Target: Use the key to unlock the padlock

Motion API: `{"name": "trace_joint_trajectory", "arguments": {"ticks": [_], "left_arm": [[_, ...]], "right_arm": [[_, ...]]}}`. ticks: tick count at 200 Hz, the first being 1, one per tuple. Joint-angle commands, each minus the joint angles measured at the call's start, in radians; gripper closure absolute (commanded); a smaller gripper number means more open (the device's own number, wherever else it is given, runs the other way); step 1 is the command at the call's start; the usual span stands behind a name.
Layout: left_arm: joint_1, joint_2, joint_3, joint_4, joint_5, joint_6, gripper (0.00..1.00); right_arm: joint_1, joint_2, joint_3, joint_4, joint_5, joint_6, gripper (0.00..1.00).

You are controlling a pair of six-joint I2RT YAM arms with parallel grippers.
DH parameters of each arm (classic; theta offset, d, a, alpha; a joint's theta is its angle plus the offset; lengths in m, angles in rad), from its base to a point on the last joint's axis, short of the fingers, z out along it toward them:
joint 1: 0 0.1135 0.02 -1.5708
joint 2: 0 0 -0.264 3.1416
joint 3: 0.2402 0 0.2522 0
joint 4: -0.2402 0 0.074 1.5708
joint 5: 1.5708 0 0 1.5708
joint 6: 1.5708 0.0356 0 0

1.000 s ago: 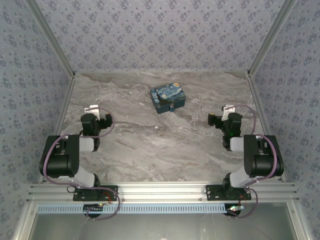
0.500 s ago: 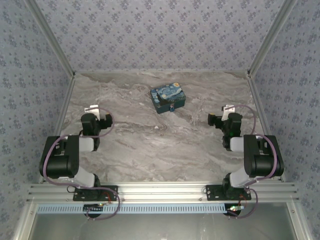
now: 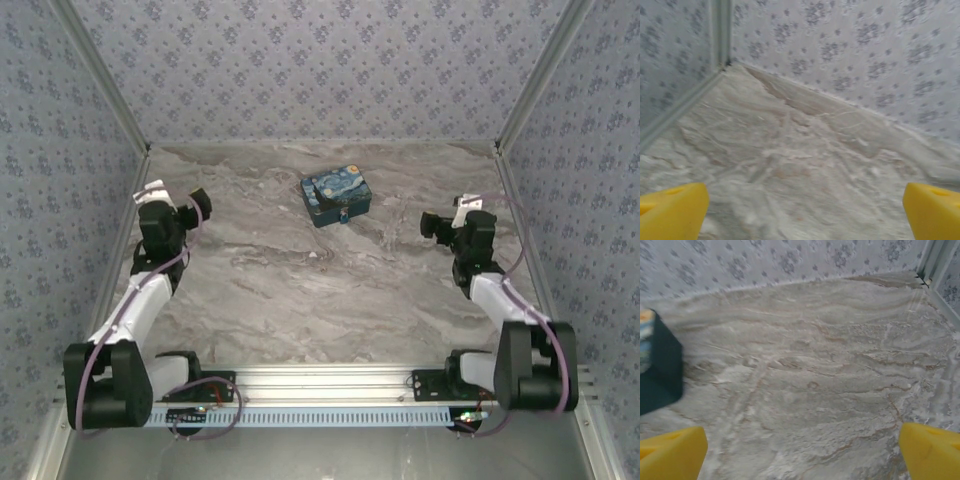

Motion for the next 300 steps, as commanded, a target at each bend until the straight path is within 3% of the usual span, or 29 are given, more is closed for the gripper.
{"name": "trace_joint_trajectory", "arguments": {"ticks": [1,29,58,88,118,150,202,300], "left_arm": [[-0.06,-0.042,0.018,-0.207,0.171,-0.167,0.0],[-0.186,-0.06,-0.013,-0.216,0.265,-0.239,0.01],[-0.326,-0.036,-0.053,-0.131,0.265,-0.303,0.01],[-0.389,0.035,-0.061,-0.062,0.275,-0.352,0.01],[-0.4,0.074,-0.069,-0.042,0.287,-0.393,0.01],[-0.401,0.059,-0.085,-0.08,0.259,-0.408,0.0],[-0.401,0.002,-0.094,-0.152,0.215,-0.383,0.01],[-0.4,-0.089,-0.118,-0.205,0.175,-0.364,0.0]], "right_arm": [[0.061,-0.105,0.046,-0.328,0.005,0.142,0.0],[0.199,-0.218,0.058,-0.53,0.029,0.337,0.03],[0.401,-0.217,0.056,-0.621,0.068,0.466,0.11],[0.587,-0.093,0.105,-0.648,0.073,0.527,0.19],[0.691,0.131,0.229,-0.624,0.031,0.512,0.29],[0.751,0.378,0.447,-0.711,0.023,0.48,0.42],[0.809,0.62,0.675,-0.811,0.088,0.484,0.54],[0.844,0.825,0.853,-0.91,0.161,0.499,0.56]]}}
